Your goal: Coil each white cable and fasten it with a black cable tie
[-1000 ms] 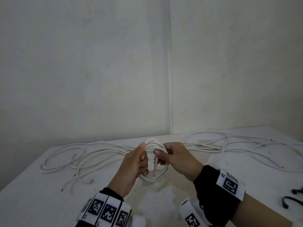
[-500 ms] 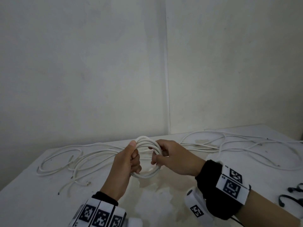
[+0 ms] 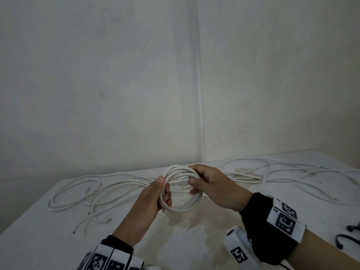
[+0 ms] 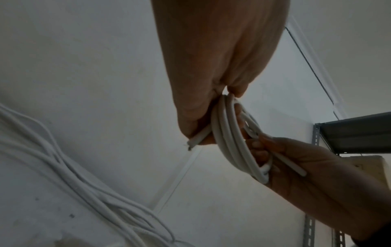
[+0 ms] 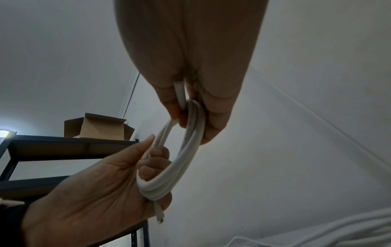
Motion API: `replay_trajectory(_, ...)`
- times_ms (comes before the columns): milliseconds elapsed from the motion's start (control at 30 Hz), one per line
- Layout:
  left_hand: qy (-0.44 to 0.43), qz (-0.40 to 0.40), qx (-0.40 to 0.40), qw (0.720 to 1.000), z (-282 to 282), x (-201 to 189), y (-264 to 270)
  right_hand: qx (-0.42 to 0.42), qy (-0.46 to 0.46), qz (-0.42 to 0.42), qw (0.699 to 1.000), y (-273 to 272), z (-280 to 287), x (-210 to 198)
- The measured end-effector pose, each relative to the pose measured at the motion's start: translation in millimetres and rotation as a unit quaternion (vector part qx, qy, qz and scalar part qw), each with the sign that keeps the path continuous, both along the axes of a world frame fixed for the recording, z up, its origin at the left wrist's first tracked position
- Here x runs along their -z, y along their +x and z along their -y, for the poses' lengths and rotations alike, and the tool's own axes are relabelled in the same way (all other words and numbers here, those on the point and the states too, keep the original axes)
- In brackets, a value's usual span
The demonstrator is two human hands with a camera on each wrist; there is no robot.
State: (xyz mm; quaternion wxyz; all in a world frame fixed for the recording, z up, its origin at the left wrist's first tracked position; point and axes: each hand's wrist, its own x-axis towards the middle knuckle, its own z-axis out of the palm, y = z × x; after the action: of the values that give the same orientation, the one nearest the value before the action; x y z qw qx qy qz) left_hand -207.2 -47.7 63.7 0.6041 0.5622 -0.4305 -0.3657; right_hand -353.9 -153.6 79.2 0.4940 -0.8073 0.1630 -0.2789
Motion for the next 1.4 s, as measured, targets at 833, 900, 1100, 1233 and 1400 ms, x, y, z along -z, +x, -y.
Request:
replay_trajectory(833, 0.014, -0.158, -0.022, 0.987, 5.9, -3.4, -13.5, 0.017, 0.083, 0.026, 0.996, 6.6, -11.7, 5.6)
replay_trajectory(900, 0.042, -0.127, 0.009, 0.991, 2.7, -1.6, -8.3, 0.007, 0.044, 0.006, 0.999, 5.4, -11.7, 5.5)
replay_trajectory(1100, 0.115, 0.031, 0.071, 0.99, -1.7, -8.3, -9.1, -0.031, -0.054, -0.086, 0.994, 3.1, -16.6, -0.2)
replay_trajectory(1233, 0.08, -0.019, 0.035, 0.996, 0.5, -8.4, -23.7, -0.02, 0.032, -0.032, 0.999, 0.7, -15.4, -1.2)
replay_trajectory(1400, 0.066, -0.06, 0.003, 0.996, 6.2, -6.3, -26.0, -0.02, 0.11, 0.006, 0.994, -4.0, -10.5, 5.7)
